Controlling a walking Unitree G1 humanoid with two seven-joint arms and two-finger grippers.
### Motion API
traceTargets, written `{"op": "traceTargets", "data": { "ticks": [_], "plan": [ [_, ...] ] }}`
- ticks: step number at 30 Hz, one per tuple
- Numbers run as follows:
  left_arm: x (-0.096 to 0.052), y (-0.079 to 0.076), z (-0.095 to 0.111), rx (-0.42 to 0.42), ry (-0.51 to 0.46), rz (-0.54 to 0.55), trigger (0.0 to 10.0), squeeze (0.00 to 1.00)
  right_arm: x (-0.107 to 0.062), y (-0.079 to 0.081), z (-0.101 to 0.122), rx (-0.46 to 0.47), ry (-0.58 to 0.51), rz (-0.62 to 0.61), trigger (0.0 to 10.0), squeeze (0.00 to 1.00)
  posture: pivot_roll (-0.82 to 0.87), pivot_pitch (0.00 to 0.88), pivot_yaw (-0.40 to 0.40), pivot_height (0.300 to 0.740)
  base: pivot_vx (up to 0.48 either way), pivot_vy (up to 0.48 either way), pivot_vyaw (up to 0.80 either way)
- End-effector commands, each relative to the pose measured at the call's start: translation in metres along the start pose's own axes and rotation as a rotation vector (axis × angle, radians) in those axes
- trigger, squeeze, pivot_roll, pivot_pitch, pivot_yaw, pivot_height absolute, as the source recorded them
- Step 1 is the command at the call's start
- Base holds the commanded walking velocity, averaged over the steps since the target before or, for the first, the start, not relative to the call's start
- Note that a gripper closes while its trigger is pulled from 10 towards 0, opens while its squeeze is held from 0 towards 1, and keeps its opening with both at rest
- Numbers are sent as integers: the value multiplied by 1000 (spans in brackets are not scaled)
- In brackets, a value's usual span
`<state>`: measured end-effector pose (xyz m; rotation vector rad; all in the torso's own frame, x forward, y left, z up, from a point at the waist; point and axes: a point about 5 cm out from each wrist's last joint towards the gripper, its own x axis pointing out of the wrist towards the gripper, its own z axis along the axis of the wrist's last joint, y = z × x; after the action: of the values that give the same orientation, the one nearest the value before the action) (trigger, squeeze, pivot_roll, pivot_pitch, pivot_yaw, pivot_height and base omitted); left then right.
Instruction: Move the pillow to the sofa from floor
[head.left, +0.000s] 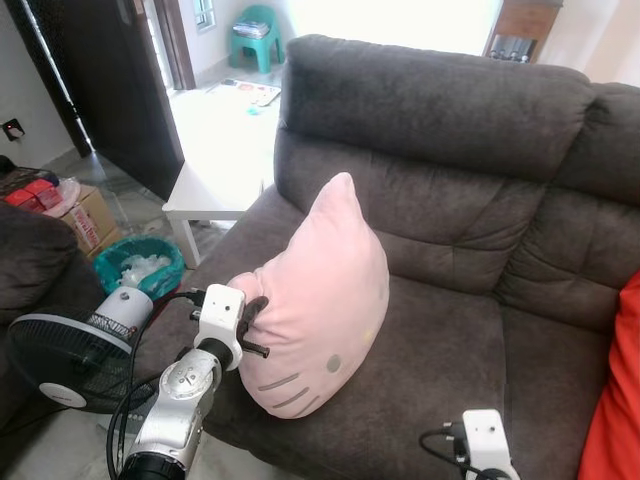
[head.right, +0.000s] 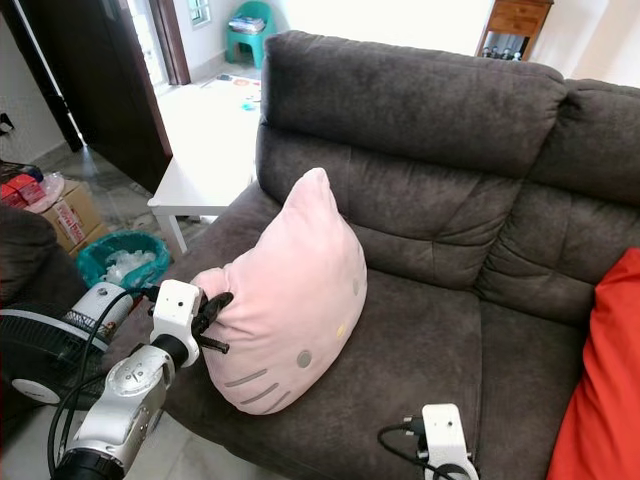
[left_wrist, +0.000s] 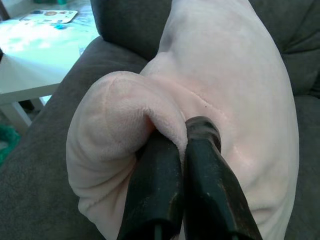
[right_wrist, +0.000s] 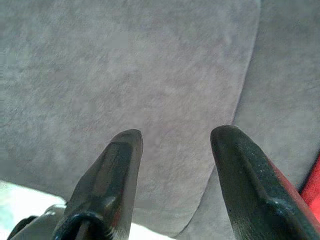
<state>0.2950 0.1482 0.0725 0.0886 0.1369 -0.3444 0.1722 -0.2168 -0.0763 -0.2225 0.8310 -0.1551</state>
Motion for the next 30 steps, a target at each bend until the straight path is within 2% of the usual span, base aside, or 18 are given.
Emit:
{"op": "traceTargets", "data": {
  "ticks": [1, 4, 5, 7, 9, 14, 15, 20, 27, 29, 30],
  "plan": [
    [2, -2, 3, 21, -10, -38, 10000, 0, -3, 1, -12, 11, 41, 2, 10000, 0, 49, 20, -31, 740, 0, 0, 0],
    [1, -2, 3, 75, -30, -43, 10000, 0, -9, 4, -34, 48, 141, 3, 10000, 0, 47, 22, -31, 740, 0, 0, 0],
    [0, -3, 5, 74, -42, -37, 10000, 0, -11, 5, -41, 91, 166, 6, 10000, 0, 48, 23, -32, 740, 0, 0, 0],
    [0, -3, 11, 106, -80, -29, 10000, 0, -18, 7, -56, 251, 216, 9, 10000, 0, 50, 24, -32, 740, 0, 0, 0],
    [0, -4, 13, 108, -95, -25, 10000, 0, -19, 7, -59, 299, 225, 2, 10000, 0, 51, 24, -32, 740, 0, 0, 0],
    [-1, -9, 19, 107, -132, -29, 10000, 0, -18, 8, -53, 415, 157, 11, 10000, 0, 44, 29, -23, 740, 0, 0, 0],
    [-1, -9, 19, 107, -132, -29, 10000, 0, -18, 8, -53, 415, 157, 11, 10000, 0, 44, 29, -23, 740, 0, 0, 0],
    [-3, -12, 14, 103, -134, -20, 10000, 0, -14, 7, -44, 545, 117, 9, 10000, 0, 45, 26, -19, 740, 0, 0, 0],
    [-4, -9, 14, 57, -137, 11, 10000, 0, -14, 10, -42, 528, 108, 28, 10000, 0, 51, 25, -18, 740, 0, 0, 0],
    [-4, -7, 15, 38, -140, 19, 10000, 596, -14, 10, -42, 532, 106, 31, 10000, 0, 51, 25, -18, 740, 0, 0, 0],
    [-4, -7, 15, 39, -140, 18, 10000, 596, -14, 9, -42, 532, 106, 30, 10000, 0, 51, 25, -18, 740, 0, 0, 0]
  ]
}}
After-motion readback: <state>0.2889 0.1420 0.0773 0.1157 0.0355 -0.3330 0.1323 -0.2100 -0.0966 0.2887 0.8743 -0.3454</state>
